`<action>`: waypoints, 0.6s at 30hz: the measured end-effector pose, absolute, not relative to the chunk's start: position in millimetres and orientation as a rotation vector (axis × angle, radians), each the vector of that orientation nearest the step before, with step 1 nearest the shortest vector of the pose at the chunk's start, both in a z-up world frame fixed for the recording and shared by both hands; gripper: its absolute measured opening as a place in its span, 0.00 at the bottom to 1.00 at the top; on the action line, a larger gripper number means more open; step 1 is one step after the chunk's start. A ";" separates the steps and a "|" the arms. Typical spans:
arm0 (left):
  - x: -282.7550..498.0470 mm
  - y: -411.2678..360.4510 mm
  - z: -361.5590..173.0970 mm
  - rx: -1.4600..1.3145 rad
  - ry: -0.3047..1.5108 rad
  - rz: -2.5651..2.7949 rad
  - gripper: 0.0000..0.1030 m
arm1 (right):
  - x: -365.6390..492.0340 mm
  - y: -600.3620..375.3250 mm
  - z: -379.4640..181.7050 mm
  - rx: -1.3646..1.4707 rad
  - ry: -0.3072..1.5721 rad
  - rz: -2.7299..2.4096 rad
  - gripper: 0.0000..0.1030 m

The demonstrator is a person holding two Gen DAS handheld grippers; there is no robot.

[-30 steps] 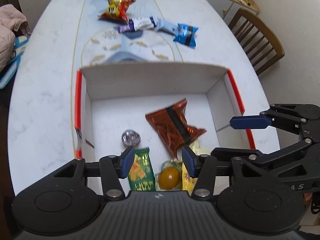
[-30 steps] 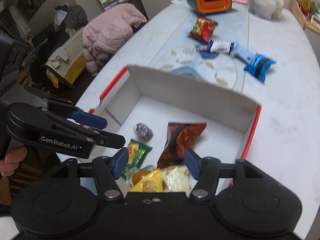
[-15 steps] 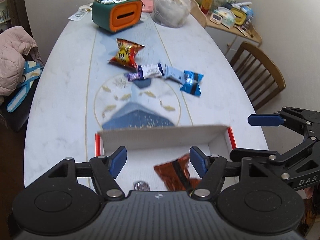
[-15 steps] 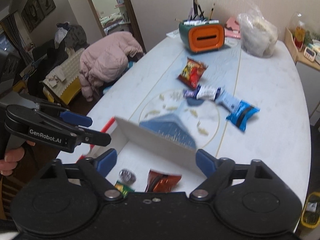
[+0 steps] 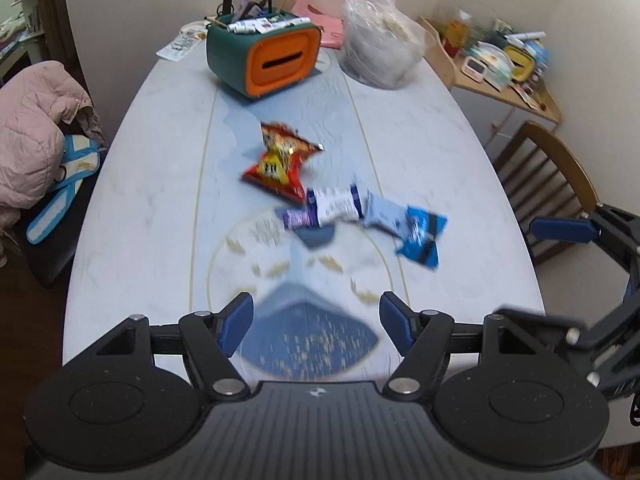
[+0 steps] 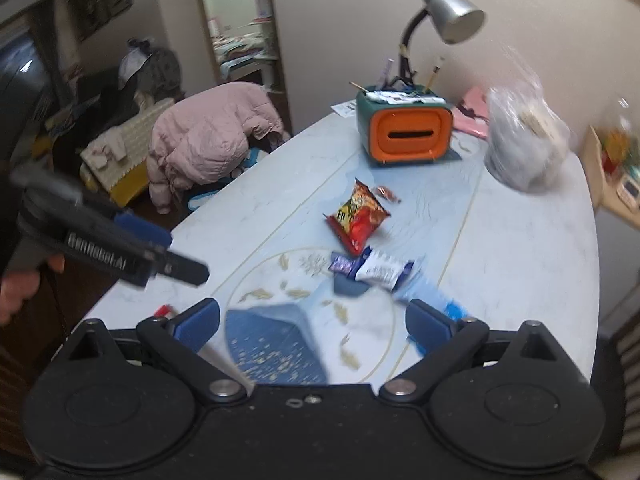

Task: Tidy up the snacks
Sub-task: 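Lift both tools out of the box and move back to the snacks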

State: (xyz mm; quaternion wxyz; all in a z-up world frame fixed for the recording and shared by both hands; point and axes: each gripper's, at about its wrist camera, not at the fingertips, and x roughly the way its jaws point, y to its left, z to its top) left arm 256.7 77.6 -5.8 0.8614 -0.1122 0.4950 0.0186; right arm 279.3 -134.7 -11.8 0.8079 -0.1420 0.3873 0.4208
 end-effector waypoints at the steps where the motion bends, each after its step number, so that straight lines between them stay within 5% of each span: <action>1: 265.7 79.6 -5.0 -0.239 1.040 0.045 0.67 | 286.1 -131.5 -12.4 -0.326 0.821 0.911 0.97; 18: 376.3 103.0 -65.1 -0.319 1.128 0.120 0.67 | 395.2 -67.7 -101.5 -0.610 0.872 1.089 0.91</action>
